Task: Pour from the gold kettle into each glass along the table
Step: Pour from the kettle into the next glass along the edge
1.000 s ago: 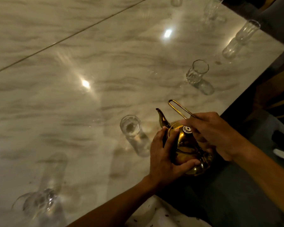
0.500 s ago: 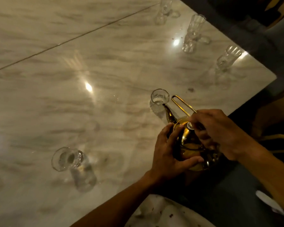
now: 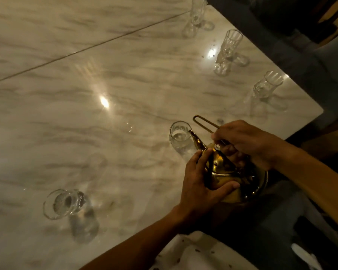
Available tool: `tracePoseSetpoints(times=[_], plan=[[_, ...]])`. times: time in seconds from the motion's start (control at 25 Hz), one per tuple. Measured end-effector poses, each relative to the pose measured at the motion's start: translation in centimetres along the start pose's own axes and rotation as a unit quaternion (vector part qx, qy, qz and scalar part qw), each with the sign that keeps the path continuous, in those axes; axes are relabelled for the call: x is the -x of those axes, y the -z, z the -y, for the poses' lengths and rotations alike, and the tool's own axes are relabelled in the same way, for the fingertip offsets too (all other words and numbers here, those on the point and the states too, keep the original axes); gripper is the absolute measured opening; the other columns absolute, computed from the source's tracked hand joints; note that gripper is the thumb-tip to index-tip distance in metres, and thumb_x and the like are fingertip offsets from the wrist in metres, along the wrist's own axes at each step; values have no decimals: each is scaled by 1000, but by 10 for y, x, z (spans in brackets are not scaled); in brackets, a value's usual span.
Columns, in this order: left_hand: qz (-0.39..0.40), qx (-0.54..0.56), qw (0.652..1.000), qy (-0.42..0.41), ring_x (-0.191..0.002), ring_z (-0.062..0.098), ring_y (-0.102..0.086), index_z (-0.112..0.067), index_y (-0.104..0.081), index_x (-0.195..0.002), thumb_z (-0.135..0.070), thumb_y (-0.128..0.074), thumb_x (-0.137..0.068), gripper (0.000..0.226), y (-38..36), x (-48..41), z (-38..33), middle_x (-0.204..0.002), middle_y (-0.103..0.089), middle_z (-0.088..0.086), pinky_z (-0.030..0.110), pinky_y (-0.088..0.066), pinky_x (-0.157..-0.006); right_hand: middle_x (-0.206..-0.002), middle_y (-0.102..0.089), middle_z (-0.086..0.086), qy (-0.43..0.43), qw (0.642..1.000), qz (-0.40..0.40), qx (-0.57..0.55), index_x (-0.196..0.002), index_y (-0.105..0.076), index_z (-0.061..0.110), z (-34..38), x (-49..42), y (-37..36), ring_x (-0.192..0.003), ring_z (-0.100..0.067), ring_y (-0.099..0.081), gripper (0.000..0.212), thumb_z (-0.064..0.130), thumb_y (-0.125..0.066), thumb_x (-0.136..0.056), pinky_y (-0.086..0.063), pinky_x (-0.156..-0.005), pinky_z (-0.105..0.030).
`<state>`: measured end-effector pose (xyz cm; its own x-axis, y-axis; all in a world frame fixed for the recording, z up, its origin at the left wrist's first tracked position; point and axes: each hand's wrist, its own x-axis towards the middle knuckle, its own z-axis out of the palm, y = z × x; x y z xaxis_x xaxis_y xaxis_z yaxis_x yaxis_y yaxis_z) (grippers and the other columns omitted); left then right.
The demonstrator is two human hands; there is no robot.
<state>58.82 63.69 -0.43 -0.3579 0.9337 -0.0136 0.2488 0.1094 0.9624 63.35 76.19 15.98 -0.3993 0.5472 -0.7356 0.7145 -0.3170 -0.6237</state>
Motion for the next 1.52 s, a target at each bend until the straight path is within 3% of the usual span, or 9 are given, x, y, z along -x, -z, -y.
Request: tracePoseSetpoints(times=[0.2,0.4,0.56,0.64,0.76,0.88,1.04,1.28,1.52], plan=[[-15,37,998,41,-132,6,-42,-47,-33,-143,-73,-68,-70,85,-1,-4,-16,-143,-43,-10,38,-48,-105,-45,-34,1,-43,998,3,44,-70,-49,10,26,-18,4,-31,-8,-26,20,16,-50,-89,-23,-37,-16],[-6,57,995,82,-126,-5,-39,-59,-32,-135,-71,-71,-66,79,-1,-9,-28,-138,-41,-21,18,-43,-99,-42,-36,3,-79,995,21,55,-74,-51,9,44,-25,9,-29,-5,-26,20,16,-48,-92,-23,-34,-13],[-7,64,993,98,-125,-1,-41,-50,-34,-140,-73,-67,-65,85,1,-14,-34,-136,-41,-19,14,-40,-95,-43,-32,4,-87,994,35,63,-73,-48,11,54,-29,9,-28,-4,-24,22,16,-45,-94,-20,-35,-14],[-18,75,992,99,-126,1,-42,-51,-35,-139,-74,-67,-64,84,2,-15,-37,-133,-41,-22,18,-42,-97,-45,-31,4,-88,993,43,71,-71,-47,12,58,-32,7,-28,-4,-23,22,15,-45,-93,-19,-37,-14],[-26,92,989,110,-129,6,-44,-64,-33,-131,-81,-67,-61,79,5,-16,-42,-131,-42,-29,35,-50,-102,-44,-33,5,-97,990,47,85,-70,-47,13,65,-33,5,-28,-4,-23,24,16,-44,-94,-19,-37,-13],[-28,104,986,125,-130,10,-46,-71,-31,-125,-86,-63,-60,74,7,-18,-46,-131,-43,-31,45,-54,-98,-43,-32,5,-106,988,48,98,-69,-44,14,69,-36,3,-28,-4,-23,25,16,-43,-93,-18,-37,-13],[-25,101,986,127,-128,13,-50,-63,-35,-130,-87,-62,-60,79,9,-18,-45,-139,-48,-13,46,-56,-95,-38,-33,6,-110,987,52,108,-67,-43,14,71,-39,0,-26,-5,-23,25,15,-43,-93,-20,-37,-11],[-24,111,986,118,-126,16,-53,-58,-39,-131,-85,-63,-64,76,9,-17,-43,-137,-52,-11,48,-57,-93,-43,-30,4,-109,985,42,130,-64,-42,16,73,-39,-5,-29,-6,-21,27,12,-42,-91,-18,-35,-13],[-23,124,986,107,-124,13,-54,-62,-38,-128,-79,-65,-67,68,11,-16,-45,-135,-53,-11,45,-57,-94,-36,-32,6,-118,984,39,129,-64,-41,17,75,-39,-9,-26,-5,-23,28,14,-42,-92,-20,-34,-10]])
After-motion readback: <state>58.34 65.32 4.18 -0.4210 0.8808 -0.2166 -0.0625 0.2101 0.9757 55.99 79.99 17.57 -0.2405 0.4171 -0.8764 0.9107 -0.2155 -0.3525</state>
